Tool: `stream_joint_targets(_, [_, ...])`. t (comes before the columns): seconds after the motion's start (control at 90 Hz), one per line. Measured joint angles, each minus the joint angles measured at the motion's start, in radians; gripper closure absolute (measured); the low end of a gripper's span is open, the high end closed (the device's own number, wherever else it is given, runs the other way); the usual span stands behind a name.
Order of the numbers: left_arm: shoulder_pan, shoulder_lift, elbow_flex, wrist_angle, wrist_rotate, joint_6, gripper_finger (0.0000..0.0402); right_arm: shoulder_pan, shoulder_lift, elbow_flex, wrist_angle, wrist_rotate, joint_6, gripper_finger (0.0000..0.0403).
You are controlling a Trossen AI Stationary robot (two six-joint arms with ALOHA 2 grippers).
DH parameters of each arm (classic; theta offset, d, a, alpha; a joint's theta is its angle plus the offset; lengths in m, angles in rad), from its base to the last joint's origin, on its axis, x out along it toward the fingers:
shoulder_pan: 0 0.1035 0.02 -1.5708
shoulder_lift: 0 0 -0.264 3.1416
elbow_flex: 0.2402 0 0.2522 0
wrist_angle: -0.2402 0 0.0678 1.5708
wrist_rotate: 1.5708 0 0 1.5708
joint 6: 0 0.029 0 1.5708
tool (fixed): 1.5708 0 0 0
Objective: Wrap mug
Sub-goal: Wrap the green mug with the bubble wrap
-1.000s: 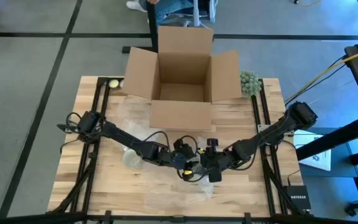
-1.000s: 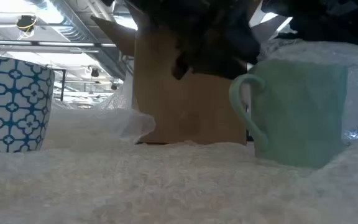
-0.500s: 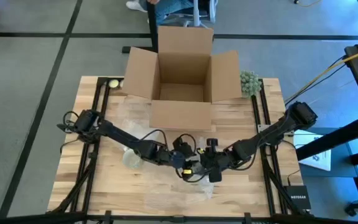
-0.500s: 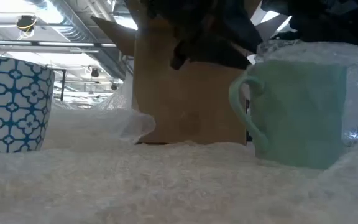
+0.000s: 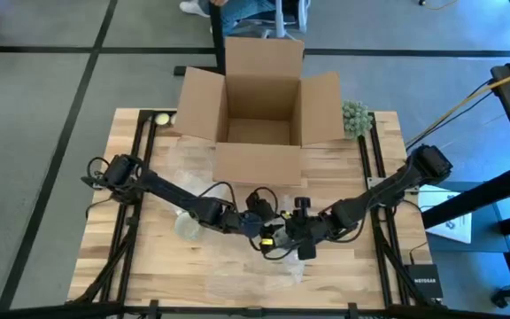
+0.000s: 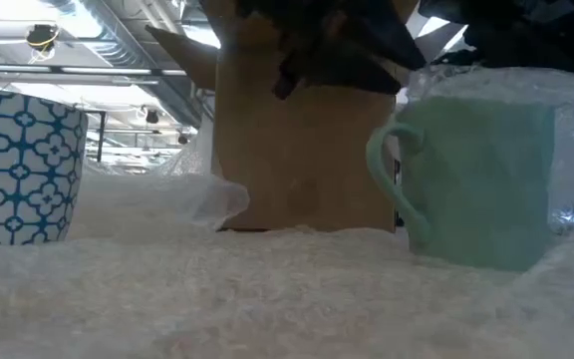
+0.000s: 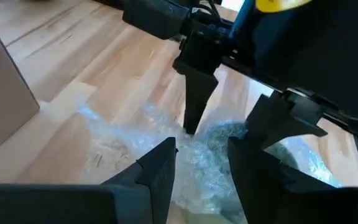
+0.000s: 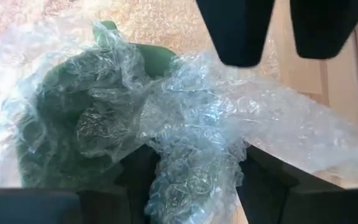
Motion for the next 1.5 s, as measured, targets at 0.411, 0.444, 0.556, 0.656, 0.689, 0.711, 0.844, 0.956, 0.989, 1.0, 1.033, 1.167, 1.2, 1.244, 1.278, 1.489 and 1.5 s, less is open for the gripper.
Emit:
stream_joint_targets(0.411, [-0.016,0.059,0.000,0.067,0.003,0.004,0.0270,0.000,0.000,0.010,-0.003,-0.008,-0.026,0.0231])
stream_joint_targets(0.444, [-0.018,0.061,0.000,0.064,0.001,0.007,0.0270,0.000,0.000,0.017,-0.006,-0.017,-0.026,0.0231])
stream_joint_targets(0.556, [-0.021,0.082,0.000,0.067,0.000,0.010,0.0270,0.000,0.000,0.058,-0.043,-0.026,-0.038,0.0231])
stream_joint_targets(0.656, [-0.021,0.091,0.000,0.063,0.001,0.003,0.0270,0.000,-0.001,0.099,-0.096,-0.026,-0.044,0.0231])
stream_joint_targets(0.689, [-0.021,0.091,0.000,0.063,0.001,0.003,0.0270,0.000,-0.001,0.107,-0.099,-0.026,-0.046,0.0231])
stream_joint_targets(0.711, [-0.021,0.091,0.000,0.064,0.001,0.003,0.0270,0.000,-0.001,0.110,-0.102,-0.025,-0.048,0.0231])
stream_joint_targets(0.844, [-0.021,0.090,0.000,0.063,0.000,0.010,0.0270,0.000,-0.001,0.121,-0.107,-0.026,-0.052,0.0231])
stream_joint_targets(0.956, [-0.021,0.090,0.000,0.064,0.000,0.005,0.0270,0.003,-0.003,0.138,-0.137,-0.026,-0.053,0.0231])
stream_joint_targets(0.989, [-0.021,0.090,0.000,0.063,0.000,0.004,0.0270,0.008,-0.006,0.143,-0.149,-0.025,-0.053,0.0231])
stream_joint_targets(1.0, [-0.021,0.090,0.000,0.063,0.000,0.004,0.0270,0.009,-0.007,0.145,-0.152,-0.025,-0.053,0.0231])
stream_joint_targets(1.033, [-0.021,0.090,0.000,0.063,0.000,0.003,0.0270,0.012,-0.008,0.151,-0.158,-0.026,-0.053,0.0231])
stream_joint_targets(1.167, [-0.020,0.090,0.000,0.063,0.000,0.003,0.0270,0.015,-0.008,0.154,-0.198,-0.037,-0.069,0.0231])
stream_joint_targets(1.2, [-0.020,0.090,0.000,0.062,0.000,0.002,0.0270,0.014,-0.008,0.154,-0.200,-0.054,-0.069,0.0231])
stream_joint_targets(1.244, [-0.020,0.090,0.000,0.063,0.000,0.002,0.0270,0.014,-0.008,0.154,-0.201,-0.071,-0.069,0.0231])
stream_joint_targets(1.278, [-0.020,0.090,0.000,0.063,0.000,0.002,0.0270,0.014,-0.008,0.154,-0.201,-0.076,-0.070,0.0231])
stream_joint_targets(1.489, [-0.020,0.090,0.000,0.062,0.000,0.002,0.0270,0.014,-0.008,0.154,-0.189,-0.073,-0.081,0.0231])
stream_joint_targets(1.5, [-0.020,0.090,0.000,0.062,0.000,0.002,0.0270,0.014,-0.008,0.154,-0.184,-0.072,-0.081,0.0231])
